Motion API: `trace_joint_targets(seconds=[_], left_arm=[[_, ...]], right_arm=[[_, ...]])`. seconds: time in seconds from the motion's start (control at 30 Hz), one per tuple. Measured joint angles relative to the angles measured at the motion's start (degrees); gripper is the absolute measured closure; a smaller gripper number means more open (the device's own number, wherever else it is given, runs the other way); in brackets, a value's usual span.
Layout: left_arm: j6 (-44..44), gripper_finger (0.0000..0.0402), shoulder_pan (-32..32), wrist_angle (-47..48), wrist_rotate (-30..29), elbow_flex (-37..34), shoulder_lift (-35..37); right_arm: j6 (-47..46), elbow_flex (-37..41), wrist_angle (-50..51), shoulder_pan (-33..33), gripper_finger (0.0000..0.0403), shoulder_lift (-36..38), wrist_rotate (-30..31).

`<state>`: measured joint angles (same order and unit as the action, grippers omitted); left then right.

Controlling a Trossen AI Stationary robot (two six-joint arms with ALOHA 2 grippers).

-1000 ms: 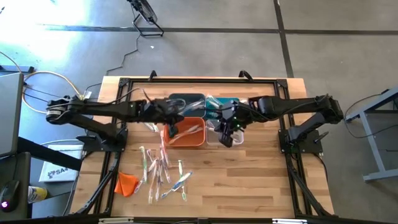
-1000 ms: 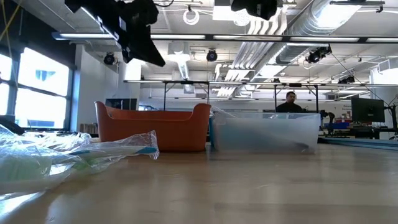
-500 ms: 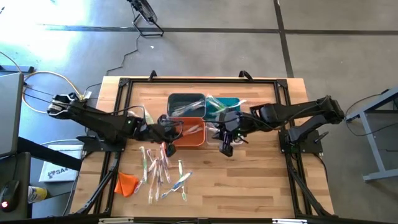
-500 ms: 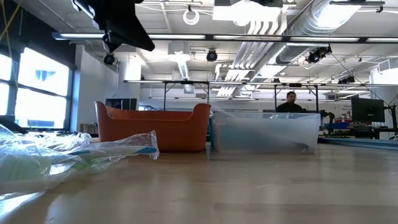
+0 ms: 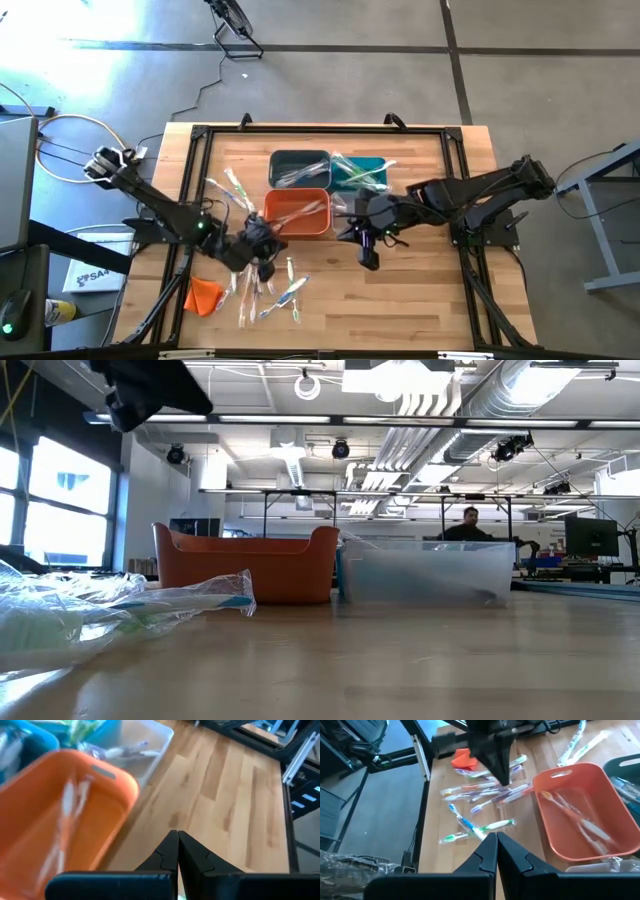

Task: Pick & Place Toothbrushes
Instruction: Put the blue toothbrush into the left blue bin

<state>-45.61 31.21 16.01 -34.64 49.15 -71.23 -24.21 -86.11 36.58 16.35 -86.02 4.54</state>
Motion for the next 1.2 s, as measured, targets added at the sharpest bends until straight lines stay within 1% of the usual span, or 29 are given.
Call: trace_joint_targets(seconds=[0.1, 0.23, 0.37, 0.43, 0.5, 0.63, 0.73, 0.83, 0.9, 1.03, 1.2], left_arm=[[-4.1, 0.0401, 2.1, -0.1, -0.3, 0.0, -3.2], [-7.8, 0.0401, 4.2, -3.6, -0.4, 0.1, -7.2], [-9.3, 0.0401, 5.7, 0.1, -0.3, 4.4, -11.6], [-10.5, 0.0401, 6.4, 5.1, -0.1, 7.8, -13.6], [-11.8, 0.0401, 6.5, 11.2, 1.8, 11.8, -16.1], [-14.8, 0.0401, 6.5, 25.0, 7.4, 20.2, -20.8], [-15.2, 0.0401, 6.4, 30.4, 11.6, 24.8, -24.1], [-14.8, 0.0401, 6.8, 29.8, 12.9, 27.4, -26.0], [-14.7, 0.0401, 6.7, 27.4, 13.6, 28.2, -27.1], [-15.0, 0.0401, 6.7, 25.3, 16.4, 28.1, -28.3], [-17.2, 0.0401, 6.7, 24.5, 17.8, 28.1, -29.1]], right_arm=[[0.0, 0.0, -0.1, 0.4, 0.0401, 0.0, 0.0], [0.0, 0.0, -0.1, 0.5, 0.0401, 0.0, 0.0], [0.3, 0.0, -0.1, 0.5, 0.0401, 0.0, 0.1], [0.5, 0.0, 0.0, 0.5, 0.0401, 0.0, 0.1], [0.5, 0.0, 0.0, 0.5, 0.0401, 0.0, 0.9], [0.5, 0.0, 0.0, 0.5, 0.0401, 0.0, 3.1], [0.5, 0.0, 0.0, 0.5, 0.0401, 0.0, 3.1], [0.5, 0.0, 0.1, 0.5, 0.0401, 0.0, 3.1], [0.6, 0.0, 0.2, 0.5, 0.0401, 0.0, 3.1], [1.6, 0.0, 0.5, 0.5, 0.0401, 0.0, 3.0], [3.0, 0.0, 0.5, 0.5, 0.0401, 0.0, 3.0]])
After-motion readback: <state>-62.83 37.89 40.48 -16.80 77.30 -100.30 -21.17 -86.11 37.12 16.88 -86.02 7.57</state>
